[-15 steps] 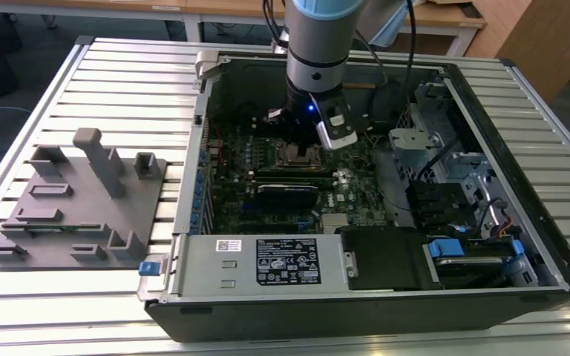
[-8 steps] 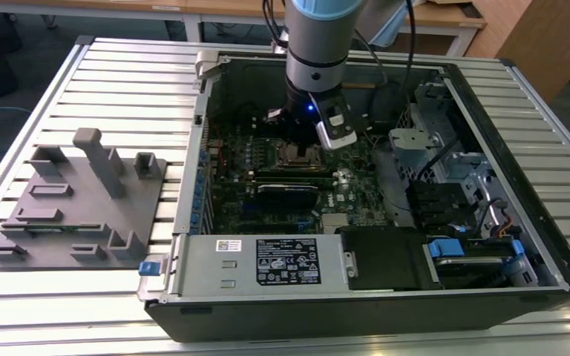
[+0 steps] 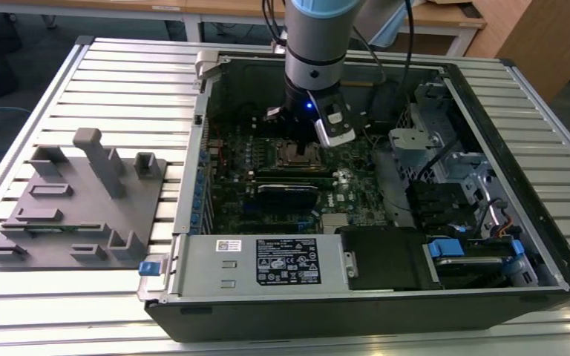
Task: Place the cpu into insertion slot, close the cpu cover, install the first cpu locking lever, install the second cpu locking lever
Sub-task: 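Install the second cpu locking lever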
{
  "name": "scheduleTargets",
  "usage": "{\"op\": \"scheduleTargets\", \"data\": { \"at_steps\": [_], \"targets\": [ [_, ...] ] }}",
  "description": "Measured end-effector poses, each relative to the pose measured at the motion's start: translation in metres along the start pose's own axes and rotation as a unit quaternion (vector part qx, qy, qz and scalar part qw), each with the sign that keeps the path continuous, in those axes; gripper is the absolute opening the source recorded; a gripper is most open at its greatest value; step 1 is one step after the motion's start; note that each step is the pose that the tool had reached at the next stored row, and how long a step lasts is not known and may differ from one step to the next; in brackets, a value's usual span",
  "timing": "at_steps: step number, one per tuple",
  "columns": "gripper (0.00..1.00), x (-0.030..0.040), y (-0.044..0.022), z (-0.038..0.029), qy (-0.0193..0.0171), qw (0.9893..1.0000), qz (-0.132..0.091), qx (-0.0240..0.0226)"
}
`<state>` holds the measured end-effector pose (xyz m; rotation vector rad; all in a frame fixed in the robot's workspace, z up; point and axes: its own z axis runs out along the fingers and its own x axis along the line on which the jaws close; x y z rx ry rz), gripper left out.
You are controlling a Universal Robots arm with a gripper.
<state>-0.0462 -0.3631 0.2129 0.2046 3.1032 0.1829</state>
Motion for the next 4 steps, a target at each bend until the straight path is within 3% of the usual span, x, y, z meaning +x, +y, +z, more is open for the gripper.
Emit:
{"op": "scheduleTargets", "data": {
  "at_steps": [4],
  "targets": [
    [0.1, 0.0001, 0.0006, 0.0, 0.0, 1.0, 0.0, 0.0]
  ]
}}
